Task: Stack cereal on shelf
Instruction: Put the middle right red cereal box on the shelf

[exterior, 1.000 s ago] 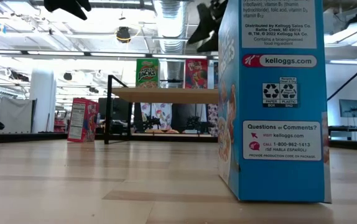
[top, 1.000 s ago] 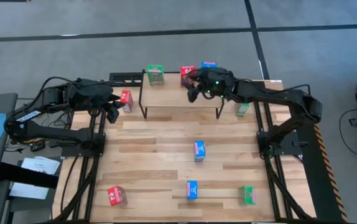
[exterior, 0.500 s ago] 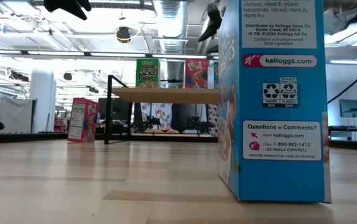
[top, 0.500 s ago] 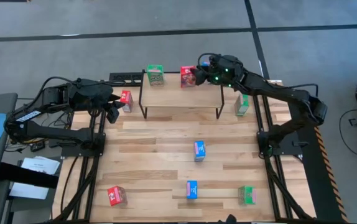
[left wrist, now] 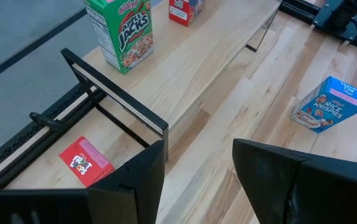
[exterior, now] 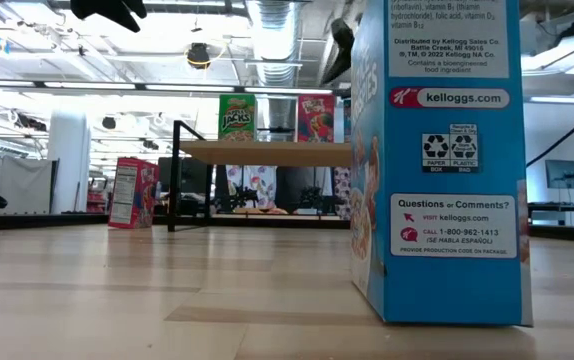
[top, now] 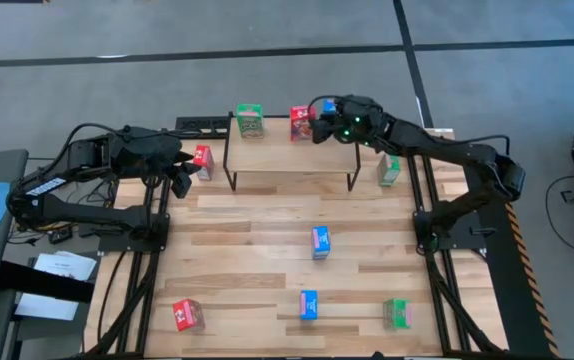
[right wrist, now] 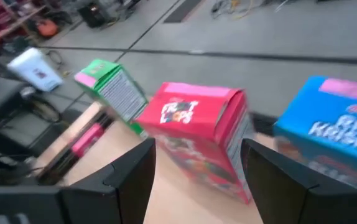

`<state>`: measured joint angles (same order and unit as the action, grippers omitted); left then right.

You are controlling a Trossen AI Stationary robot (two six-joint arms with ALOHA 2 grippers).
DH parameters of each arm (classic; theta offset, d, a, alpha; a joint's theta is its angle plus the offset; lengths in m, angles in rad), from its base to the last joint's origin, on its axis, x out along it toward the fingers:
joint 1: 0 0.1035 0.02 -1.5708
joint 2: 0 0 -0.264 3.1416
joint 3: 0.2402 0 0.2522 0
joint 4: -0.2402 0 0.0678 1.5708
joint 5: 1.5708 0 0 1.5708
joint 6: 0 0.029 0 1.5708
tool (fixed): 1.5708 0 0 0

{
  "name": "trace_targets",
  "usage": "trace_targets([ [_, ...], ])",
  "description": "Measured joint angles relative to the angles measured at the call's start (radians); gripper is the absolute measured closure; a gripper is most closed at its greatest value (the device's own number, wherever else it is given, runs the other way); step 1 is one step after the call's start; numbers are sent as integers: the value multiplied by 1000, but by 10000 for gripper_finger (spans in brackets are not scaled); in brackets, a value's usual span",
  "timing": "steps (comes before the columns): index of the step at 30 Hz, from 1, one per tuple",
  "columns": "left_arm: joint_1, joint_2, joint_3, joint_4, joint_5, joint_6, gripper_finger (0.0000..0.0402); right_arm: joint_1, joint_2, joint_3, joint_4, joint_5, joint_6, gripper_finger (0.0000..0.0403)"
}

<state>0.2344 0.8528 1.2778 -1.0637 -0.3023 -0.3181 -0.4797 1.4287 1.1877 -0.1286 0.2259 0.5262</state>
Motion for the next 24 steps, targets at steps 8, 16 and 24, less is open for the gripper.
trace_targets([
  [8, 0, 0, 0, 0, 0, 0, 226, 9, 0, 0, 1, 12, -5, 143],
  [16, 0, 0, 0, 0, 0, 0, 226, 1, 0, 0, 1, 11, -6, 143],
  [24, 0, 0, 0, 0, 0, 0, 226, 2, 0, 17, 62, -28, -26, 143],
])
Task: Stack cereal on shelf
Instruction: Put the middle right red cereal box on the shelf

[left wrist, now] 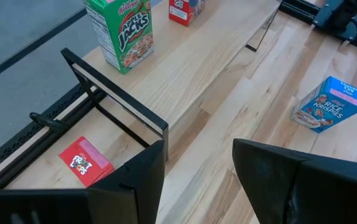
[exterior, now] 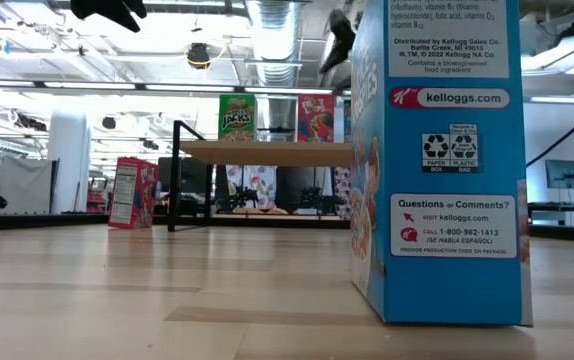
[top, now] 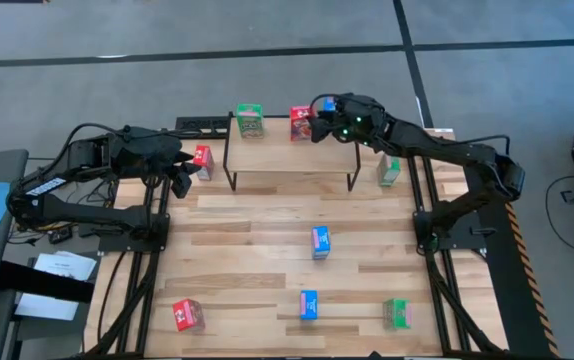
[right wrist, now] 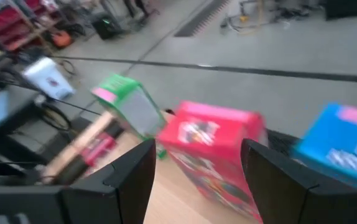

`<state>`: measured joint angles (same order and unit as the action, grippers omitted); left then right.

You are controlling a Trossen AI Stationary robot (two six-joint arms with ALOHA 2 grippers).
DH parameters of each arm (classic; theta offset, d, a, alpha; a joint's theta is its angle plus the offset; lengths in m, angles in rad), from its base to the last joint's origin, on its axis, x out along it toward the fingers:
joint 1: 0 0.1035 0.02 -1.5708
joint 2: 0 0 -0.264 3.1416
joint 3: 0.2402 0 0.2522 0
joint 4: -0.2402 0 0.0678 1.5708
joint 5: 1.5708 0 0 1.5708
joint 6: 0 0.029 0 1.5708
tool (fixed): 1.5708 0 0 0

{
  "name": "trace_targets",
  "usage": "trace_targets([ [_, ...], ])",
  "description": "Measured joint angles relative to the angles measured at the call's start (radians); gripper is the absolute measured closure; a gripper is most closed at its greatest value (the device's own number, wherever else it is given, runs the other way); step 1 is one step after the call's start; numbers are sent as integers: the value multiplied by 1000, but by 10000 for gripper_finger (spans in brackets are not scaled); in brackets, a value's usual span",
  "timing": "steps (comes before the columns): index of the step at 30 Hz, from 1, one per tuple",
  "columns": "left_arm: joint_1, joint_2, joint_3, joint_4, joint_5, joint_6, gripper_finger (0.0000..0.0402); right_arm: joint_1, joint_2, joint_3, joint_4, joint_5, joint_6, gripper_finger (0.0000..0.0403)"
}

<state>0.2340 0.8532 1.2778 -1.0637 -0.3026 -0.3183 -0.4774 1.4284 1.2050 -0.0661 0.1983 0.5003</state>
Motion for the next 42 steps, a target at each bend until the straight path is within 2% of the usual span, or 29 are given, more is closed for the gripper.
trace_targets([
  [6, 0, 0, 0, 0, 0, -9, 226, 19, -1, 127, -102, 14, -41, 143],
  [10, 0, 0, 0, 0, 0, -8, 226, 38, 0, 150, -106, 26, -67, 143],
  [15, 0, 0, 0, 8, 0, -8, 226, 18, 11, 149, -252, 73, -25, 143],
  [20, 0, 0, 0, 8, 0, -8, 226, 24, 65, 158, -231, 68, -38, 143],
  [38, 0, 0, 0, 7, 0, -8, 226, 22, 67, 163, -258, 66, -37, 143],
  [42, 0, 0, 0, 7, 0, -8, 226, 37, 103, 163, -258, 66, -38, 143],
])
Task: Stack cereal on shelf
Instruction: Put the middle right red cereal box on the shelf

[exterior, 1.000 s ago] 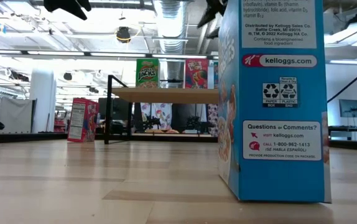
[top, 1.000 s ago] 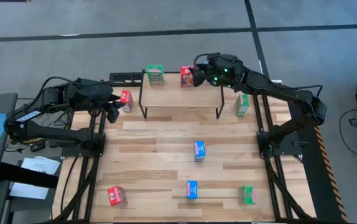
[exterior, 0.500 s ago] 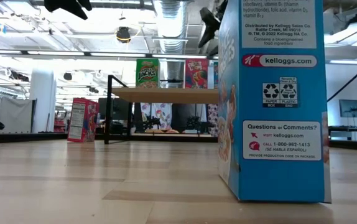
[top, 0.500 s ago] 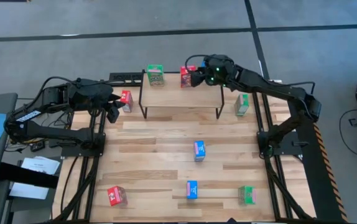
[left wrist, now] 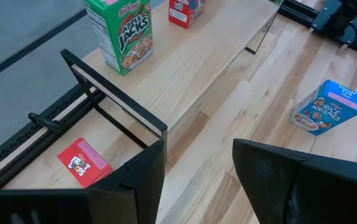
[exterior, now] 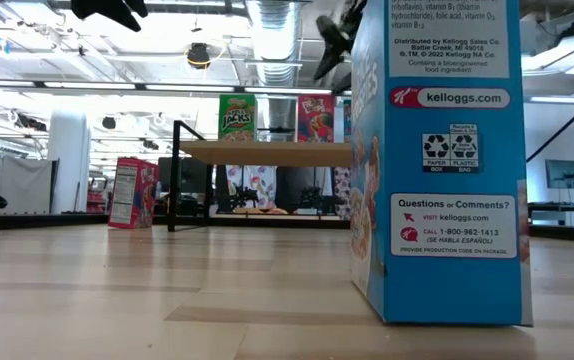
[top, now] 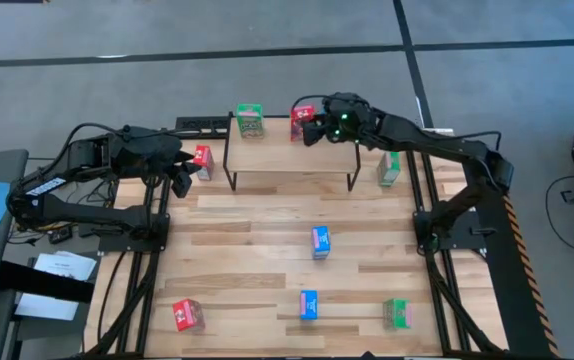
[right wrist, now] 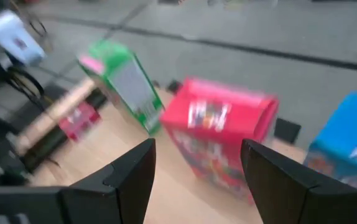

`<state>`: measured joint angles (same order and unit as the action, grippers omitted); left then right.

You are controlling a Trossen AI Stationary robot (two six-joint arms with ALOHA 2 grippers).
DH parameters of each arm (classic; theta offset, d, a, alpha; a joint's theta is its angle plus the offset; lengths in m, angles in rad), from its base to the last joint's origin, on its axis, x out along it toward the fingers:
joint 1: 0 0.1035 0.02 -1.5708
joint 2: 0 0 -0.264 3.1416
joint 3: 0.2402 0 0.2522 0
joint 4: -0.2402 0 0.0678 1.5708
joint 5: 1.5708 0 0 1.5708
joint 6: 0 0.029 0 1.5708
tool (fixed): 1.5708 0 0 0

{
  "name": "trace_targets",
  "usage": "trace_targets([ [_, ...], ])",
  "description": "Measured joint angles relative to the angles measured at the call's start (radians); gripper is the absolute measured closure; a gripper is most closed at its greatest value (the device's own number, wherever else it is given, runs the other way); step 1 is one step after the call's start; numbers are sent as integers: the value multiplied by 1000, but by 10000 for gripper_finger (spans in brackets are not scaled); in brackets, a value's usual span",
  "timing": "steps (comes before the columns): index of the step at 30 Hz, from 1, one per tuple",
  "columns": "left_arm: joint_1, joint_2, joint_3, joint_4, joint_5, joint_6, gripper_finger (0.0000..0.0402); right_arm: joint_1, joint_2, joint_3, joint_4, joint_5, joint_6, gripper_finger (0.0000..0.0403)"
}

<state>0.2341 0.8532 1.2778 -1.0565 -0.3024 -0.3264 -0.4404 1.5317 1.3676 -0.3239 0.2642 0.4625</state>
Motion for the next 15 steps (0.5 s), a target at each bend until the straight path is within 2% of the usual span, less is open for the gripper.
trace_targets([
  [4, 0, 0, 0, 0, 0, -1, 226, 0, 31, -1, 7, 1, -3, 143],
  [15, 0, 0, 0, -1, 0, 0, 226, 17, 12, 0, 5, 0, 0, 143],
])
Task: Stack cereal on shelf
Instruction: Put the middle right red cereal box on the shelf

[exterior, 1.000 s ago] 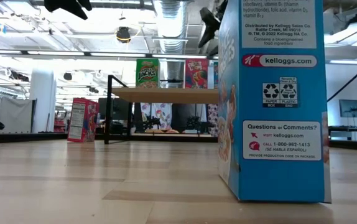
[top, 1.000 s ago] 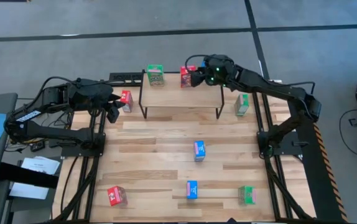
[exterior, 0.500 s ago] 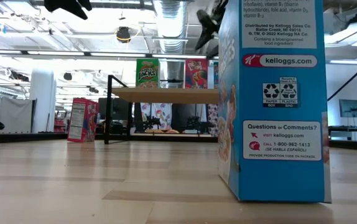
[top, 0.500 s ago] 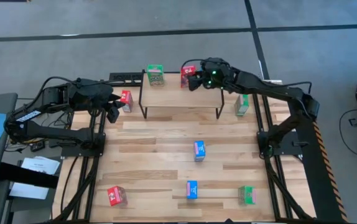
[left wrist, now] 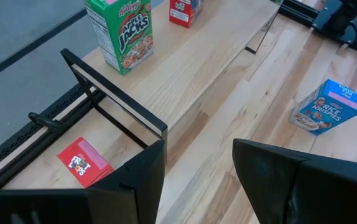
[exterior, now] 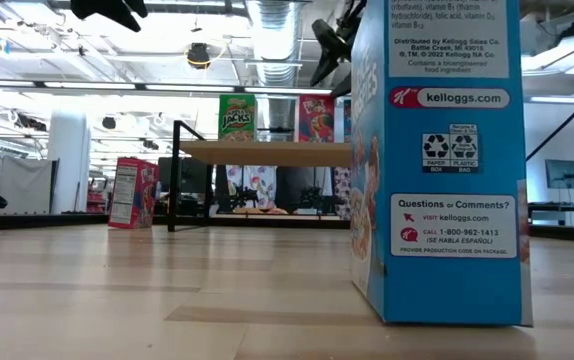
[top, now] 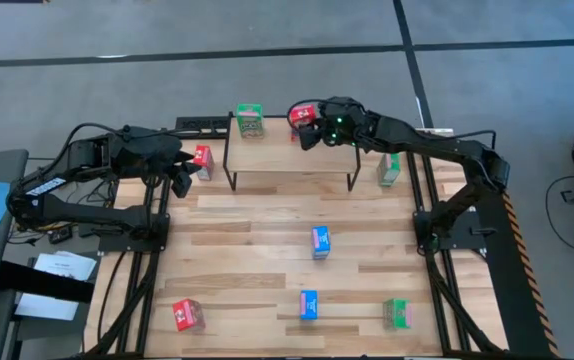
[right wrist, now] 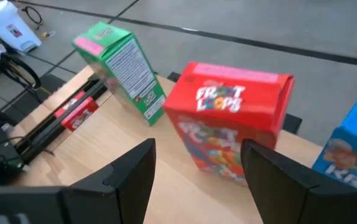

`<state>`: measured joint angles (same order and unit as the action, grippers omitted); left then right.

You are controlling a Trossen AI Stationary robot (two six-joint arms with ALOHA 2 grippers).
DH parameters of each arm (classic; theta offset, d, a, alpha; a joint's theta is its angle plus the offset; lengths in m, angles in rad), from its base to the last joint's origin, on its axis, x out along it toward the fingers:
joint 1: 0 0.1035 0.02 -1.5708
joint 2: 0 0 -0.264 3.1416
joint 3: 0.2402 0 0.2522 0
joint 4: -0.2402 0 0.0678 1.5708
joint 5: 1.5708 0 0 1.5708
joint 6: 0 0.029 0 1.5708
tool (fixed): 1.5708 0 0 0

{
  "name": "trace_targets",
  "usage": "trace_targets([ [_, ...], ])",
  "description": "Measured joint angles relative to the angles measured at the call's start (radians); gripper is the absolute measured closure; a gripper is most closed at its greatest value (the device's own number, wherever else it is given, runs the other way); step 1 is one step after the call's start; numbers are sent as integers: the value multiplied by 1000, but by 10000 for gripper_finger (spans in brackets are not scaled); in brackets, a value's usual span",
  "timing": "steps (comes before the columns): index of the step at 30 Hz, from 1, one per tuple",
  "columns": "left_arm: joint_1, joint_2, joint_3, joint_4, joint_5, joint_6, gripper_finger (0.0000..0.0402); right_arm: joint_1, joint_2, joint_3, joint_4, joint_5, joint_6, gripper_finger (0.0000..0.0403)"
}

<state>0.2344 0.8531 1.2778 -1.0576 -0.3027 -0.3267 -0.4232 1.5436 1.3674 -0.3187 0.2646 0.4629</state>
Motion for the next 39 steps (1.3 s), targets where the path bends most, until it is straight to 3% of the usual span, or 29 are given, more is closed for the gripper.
trace_targets([
  [25, 0, 0, 0, 1, 0, 0, 226, -55, -15, 0, 14, 32, 0, 143],
  [39, 0, 0, 0, 1, 0, -1, 226, -32, -4, 0, 14, 25, 0, 143],
])
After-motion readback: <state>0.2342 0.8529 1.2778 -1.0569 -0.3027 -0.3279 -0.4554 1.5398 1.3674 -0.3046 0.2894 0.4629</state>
